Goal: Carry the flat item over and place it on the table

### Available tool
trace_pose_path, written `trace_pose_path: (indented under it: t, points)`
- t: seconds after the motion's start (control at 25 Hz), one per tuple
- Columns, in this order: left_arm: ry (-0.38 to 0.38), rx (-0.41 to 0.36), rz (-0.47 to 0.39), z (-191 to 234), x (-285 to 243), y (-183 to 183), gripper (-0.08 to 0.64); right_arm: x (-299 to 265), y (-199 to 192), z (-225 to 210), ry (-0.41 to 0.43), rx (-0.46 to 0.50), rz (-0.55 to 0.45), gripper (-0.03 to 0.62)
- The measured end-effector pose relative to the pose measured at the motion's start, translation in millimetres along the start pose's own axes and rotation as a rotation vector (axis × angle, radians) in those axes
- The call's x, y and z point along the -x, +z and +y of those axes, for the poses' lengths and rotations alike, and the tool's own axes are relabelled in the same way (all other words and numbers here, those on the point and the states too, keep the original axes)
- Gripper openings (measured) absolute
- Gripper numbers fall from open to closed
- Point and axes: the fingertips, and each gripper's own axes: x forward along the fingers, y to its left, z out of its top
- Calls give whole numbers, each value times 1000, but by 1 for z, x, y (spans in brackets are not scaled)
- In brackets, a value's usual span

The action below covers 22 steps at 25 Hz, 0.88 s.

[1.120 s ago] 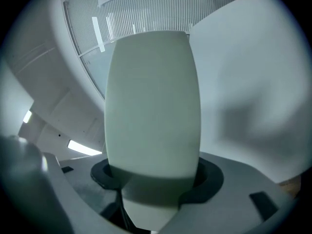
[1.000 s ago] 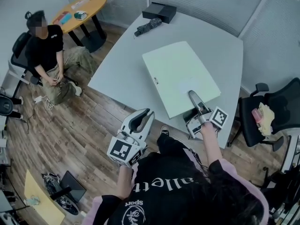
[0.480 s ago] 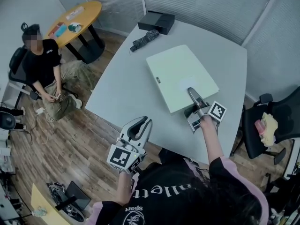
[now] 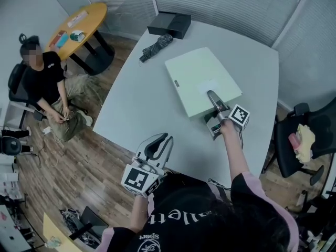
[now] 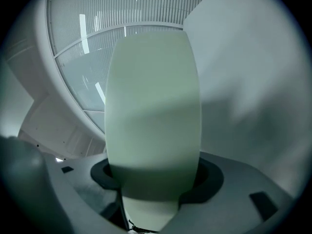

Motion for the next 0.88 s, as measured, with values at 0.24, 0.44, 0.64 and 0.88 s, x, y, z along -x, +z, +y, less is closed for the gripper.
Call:
trace_pose_path:
  t: [0.24,0.44,0.64,0.88]
  points:
    - [-29,-10,25,10,-8,2,77,-13,7,-17,-46,-37,-42,299]
    - [-72,-21,36,32,-12,4,77,-24,6,-36,-92,-72,-82,299]
    - [-89,-28,34,59,-14,9,77,-31,3,-52,-107,-90,-127,301]
    - [-105,-24,40,88,-13,10,78,-49,7,-58,-133,-120,-224,288]
